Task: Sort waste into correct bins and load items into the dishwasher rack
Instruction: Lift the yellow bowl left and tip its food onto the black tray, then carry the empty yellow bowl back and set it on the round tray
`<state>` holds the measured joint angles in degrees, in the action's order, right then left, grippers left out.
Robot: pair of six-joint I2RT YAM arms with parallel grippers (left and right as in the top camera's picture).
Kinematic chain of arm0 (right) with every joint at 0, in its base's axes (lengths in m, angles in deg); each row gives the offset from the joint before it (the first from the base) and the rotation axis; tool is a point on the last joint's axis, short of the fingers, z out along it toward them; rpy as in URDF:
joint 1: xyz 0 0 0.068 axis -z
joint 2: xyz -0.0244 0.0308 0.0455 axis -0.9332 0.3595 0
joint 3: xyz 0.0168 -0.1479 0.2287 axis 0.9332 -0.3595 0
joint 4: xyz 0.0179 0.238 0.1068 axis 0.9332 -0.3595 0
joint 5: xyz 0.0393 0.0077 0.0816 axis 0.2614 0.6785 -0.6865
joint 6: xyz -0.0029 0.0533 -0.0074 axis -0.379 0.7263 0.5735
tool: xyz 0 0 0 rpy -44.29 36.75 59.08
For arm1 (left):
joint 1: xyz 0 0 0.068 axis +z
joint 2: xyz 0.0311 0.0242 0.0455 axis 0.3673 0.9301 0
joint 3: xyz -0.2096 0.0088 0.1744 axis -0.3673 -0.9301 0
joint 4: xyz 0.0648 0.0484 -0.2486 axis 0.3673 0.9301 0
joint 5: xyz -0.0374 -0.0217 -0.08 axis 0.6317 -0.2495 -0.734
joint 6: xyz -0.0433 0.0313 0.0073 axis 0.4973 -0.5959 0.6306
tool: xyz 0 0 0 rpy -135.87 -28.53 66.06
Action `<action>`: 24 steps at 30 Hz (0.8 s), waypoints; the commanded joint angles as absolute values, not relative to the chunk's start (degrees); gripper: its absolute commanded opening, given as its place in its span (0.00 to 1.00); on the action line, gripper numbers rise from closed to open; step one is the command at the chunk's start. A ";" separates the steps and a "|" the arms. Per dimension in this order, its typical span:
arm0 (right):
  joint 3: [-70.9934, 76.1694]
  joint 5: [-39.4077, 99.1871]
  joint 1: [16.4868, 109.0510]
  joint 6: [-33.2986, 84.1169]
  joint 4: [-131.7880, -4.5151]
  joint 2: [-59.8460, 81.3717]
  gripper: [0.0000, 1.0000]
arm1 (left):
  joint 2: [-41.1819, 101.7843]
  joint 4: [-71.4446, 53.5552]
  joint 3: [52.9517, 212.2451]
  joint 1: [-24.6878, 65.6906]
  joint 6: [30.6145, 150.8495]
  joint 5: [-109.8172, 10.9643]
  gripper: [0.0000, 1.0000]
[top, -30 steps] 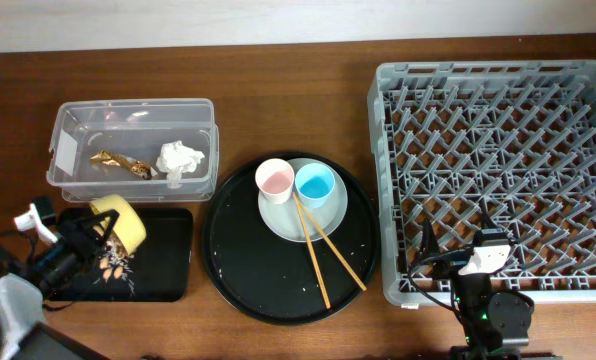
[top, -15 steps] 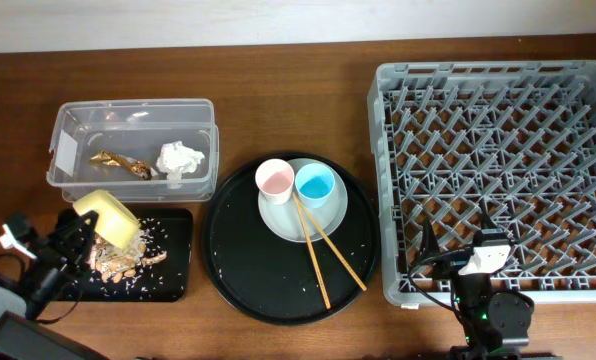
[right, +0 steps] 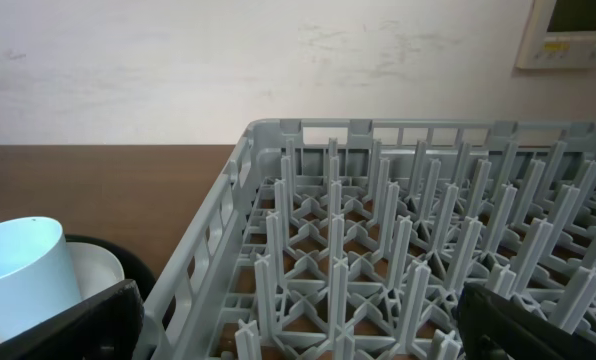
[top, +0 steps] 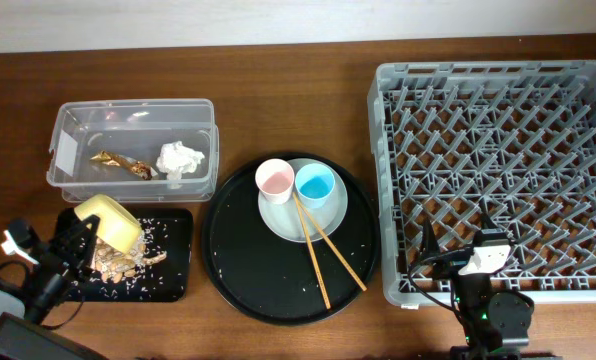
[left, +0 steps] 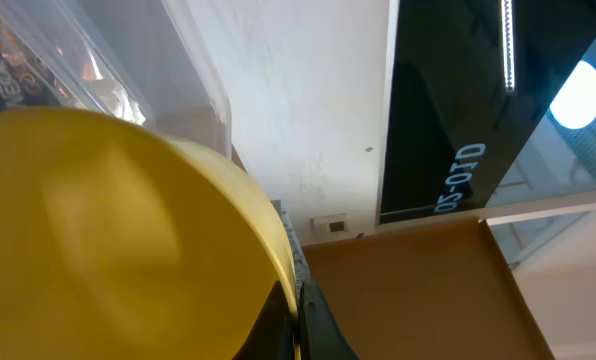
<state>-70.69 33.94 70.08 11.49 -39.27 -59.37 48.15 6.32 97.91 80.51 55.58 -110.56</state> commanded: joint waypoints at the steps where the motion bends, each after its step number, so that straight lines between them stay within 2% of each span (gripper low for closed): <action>1: -70.97 34.05 70.45 11.81 -39.53 -59.69 0.98 | 48.21 7.37 97.76 80.60 54.39 -111.81 0.00; 6: -70.97 34.05 70.45 11.81 -39.53 -59.69 0.98 | 47.43 7.50 97.76 80.09 54.42 -110.56 0.00; 8: -70.97 34.05 70.45 11.81 -39.53 -59.69 0.98 | 42.20 8.64 97.78 78.50 54.46 -109.12 0.01; 12: -70.97 34.05 70.45 11.81 -39.53 -59.69 0.98 | 22.60 11.31 97.78 77.52 59.82 -88.88 0.01; 16: -70.97 34.05 70.45 11.81 -39.53 -59.69 0.98 | 5.83 13.88 97.76 76.68 65.02 -77.18 0.01; 20: -70.97 34.05 70.45 11.81 -39.53 -59.69 0.98 | 6.20 14.98 97.76 69.25 65.41 -76.81 0.00; 24: -70.97 34.05 70.45 11.81 -39.53 -59.69 0.98 | 6.20 11.28 97.78 56.75 70.81 -66.30 0.00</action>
